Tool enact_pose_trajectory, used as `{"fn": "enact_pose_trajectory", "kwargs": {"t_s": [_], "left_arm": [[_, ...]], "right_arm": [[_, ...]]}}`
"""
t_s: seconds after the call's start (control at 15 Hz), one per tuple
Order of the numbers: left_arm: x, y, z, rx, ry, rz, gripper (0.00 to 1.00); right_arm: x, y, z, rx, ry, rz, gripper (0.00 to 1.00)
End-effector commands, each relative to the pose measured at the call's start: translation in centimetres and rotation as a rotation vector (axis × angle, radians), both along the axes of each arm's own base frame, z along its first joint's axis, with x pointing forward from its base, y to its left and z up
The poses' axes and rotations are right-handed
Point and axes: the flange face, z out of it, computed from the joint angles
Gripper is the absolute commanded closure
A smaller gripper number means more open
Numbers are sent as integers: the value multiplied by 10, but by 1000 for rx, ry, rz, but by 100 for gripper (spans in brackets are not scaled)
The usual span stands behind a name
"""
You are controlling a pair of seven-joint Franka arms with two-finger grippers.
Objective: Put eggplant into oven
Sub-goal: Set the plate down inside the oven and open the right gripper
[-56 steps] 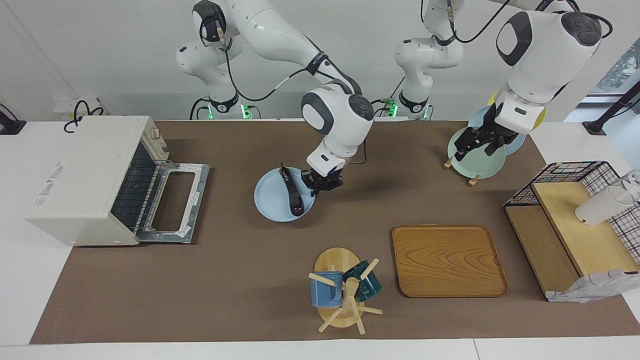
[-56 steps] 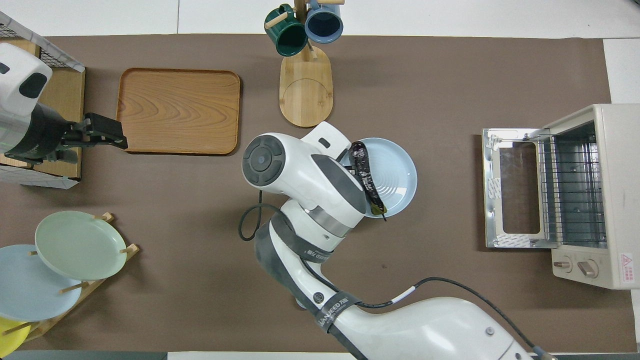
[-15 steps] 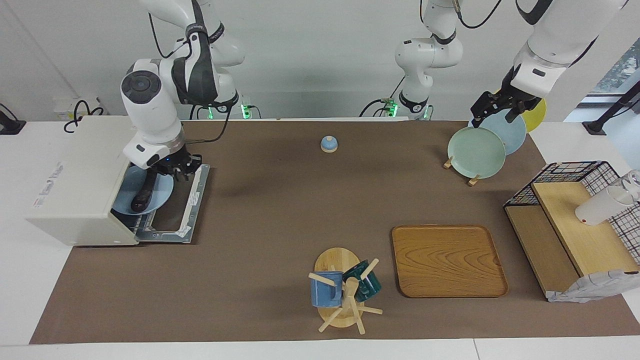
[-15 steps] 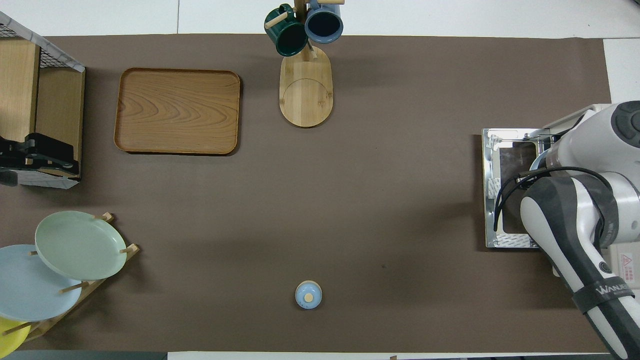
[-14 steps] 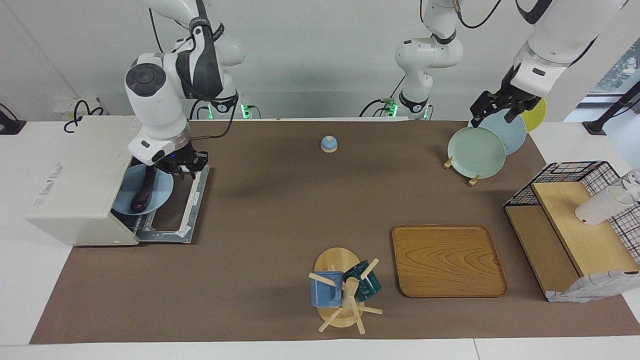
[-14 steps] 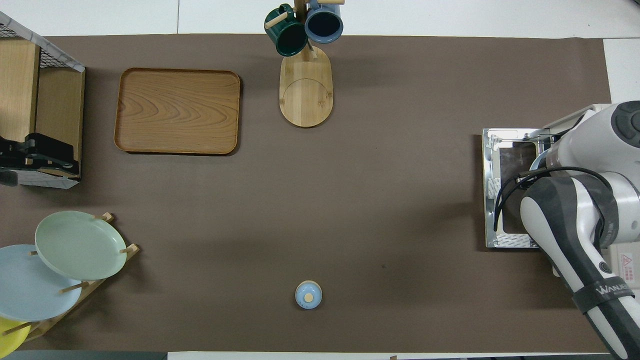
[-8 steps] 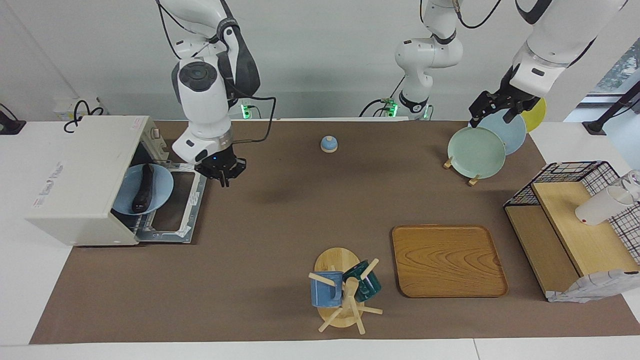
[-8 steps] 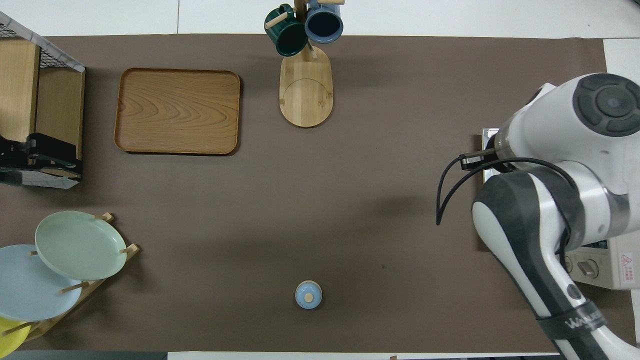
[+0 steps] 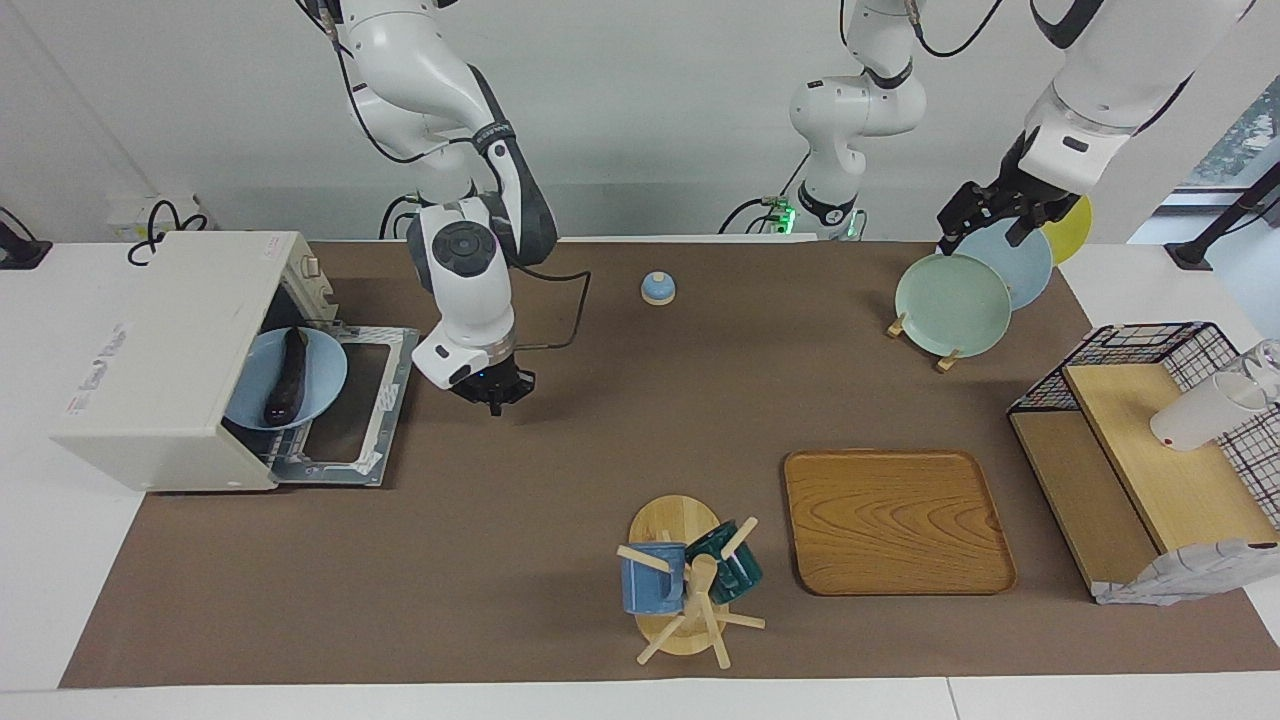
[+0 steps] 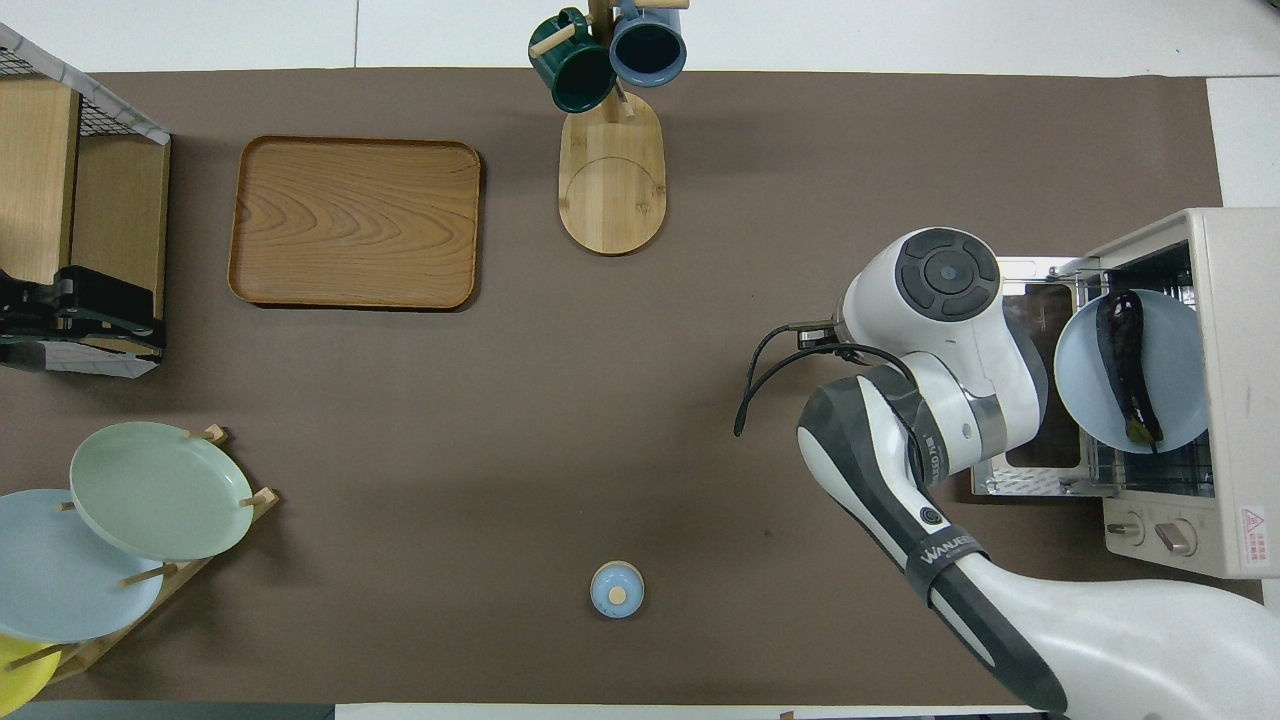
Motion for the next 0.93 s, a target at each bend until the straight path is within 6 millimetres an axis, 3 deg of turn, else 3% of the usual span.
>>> {"fn": "enact_pose_trajectory", "kwargs": {"t_s": [0.0,0.33,0.67,0.87], "left_arm": [[-5,0,2,-12,-22,-8,0],[-5,5,1,-11,-15,6,0],[-5,10,1,-11,-14,15,0],[-5,9,1,-11,-14,13,0]], "right_arm": [[-7,-23,-22,-13,35,-42,100],[-18,-42,-43,-167,58,62,100],[-18,-89,-47,-226,98,23,100],[-18,-105,-48,-261,105,32,100]]}}
